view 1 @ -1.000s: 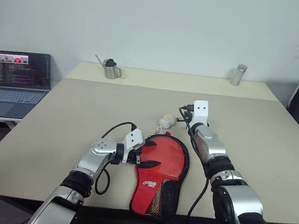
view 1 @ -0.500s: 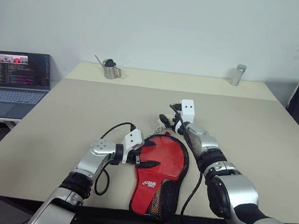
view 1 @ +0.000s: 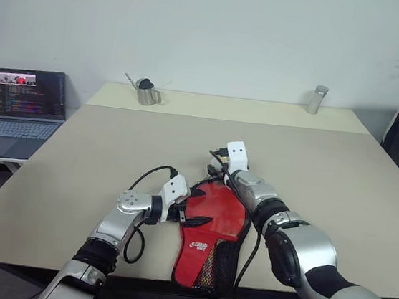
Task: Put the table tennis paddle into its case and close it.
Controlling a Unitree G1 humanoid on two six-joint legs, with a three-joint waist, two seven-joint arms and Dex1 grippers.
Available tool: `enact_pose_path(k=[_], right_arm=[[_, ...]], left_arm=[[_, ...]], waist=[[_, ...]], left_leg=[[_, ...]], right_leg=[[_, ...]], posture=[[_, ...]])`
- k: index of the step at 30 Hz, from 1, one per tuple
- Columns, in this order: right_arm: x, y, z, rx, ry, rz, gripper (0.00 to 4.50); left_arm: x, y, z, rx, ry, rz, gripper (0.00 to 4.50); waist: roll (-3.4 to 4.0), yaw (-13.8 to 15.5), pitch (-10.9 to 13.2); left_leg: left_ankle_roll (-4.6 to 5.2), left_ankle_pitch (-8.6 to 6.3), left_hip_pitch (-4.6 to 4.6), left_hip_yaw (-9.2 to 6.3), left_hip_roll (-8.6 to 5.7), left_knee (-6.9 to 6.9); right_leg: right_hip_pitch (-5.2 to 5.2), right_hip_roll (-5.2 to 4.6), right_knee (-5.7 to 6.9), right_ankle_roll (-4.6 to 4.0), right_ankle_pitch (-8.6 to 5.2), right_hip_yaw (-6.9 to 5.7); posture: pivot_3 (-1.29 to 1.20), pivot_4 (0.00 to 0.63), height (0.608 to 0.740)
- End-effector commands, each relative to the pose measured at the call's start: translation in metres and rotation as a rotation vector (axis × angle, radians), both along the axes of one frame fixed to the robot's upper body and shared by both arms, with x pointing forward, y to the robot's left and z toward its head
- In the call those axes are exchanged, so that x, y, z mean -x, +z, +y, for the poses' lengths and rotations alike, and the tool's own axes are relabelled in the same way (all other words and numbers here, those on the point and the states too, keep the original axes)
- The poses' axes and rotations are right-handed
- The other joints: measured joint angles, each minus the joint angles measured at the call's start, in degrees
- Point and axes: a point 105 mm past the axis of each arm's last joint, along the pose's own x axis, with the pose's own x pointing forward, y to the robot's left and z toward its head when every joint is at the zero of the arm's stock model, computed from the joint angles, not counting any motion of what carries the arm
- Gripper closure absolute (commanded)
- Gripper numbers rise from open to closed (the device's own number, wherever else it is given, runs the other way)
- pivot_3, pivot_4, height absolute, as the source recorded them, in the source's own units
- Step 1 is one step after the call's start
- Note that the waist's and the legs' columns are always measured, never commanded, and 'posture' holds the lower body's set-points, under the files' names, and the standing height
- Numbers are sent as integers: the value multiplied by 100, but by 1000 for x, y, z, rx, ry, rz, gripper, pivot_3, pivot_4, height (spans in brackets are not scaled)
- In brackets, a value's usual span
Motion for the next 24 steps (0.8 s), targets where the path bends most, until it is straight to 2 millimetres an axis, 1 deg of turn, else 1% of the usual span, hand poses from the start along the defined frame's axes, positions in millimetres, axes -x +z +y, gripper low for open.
enact_pose_path(k=[1,2,7,13,19,21,24], right_arm=[[-4,13,0,26,-29,-75,417],[-5,13,-1,38,-41,-81,611],[-3,7,0,115,-51,-90,2387],[2,2,11,145,-14,-90,4474],[2,3,11,146,-13,-105,4474],[-1,9,8,147,-24,-130,4474],[-7,22,-2,156,-41,-185,4474]], left_arm=[[11,-25,5,-74,7,75,274],[12,-25,6,-76,9,77,274],[16,-28,10,-88,18,84,274],[20,-30,11,-93,19,89,274],[21,-32,12,-97,22,94,274],[21,-32,12,-98,24,97,274],[19,-34,13,-96,31,105,274]], waist=[[0,0,0],[0,1,0],[1,-6,0],[1,-15,-1],[1,-17,-1],[1,-18,-1],[2,-21,-1]], left_leg=[[0,0,0,0,0,0],[0,0,0,0,0,0],[0,0,1,0,1,-1],[0,0,2,0,1,-1],[0,0,2,0,0,-1],[0,0,3,0,0,-1],[0,0,2,0,0,-1]], right_leg=[[0,0,0,0,0,0],[0,0,0,0,0,-1],[-1,0,0,0,0,0],[0,0,1,0,0,-1],[1,0,0,0,0,-1],[1,0,0,0,0,-2],[1,0,0,0,0,-2]], posture=[[0,150,740],[0,150,740],[0,150,740],[0,150,740],[0,150,740],[0,150,740],[0,150,740]])
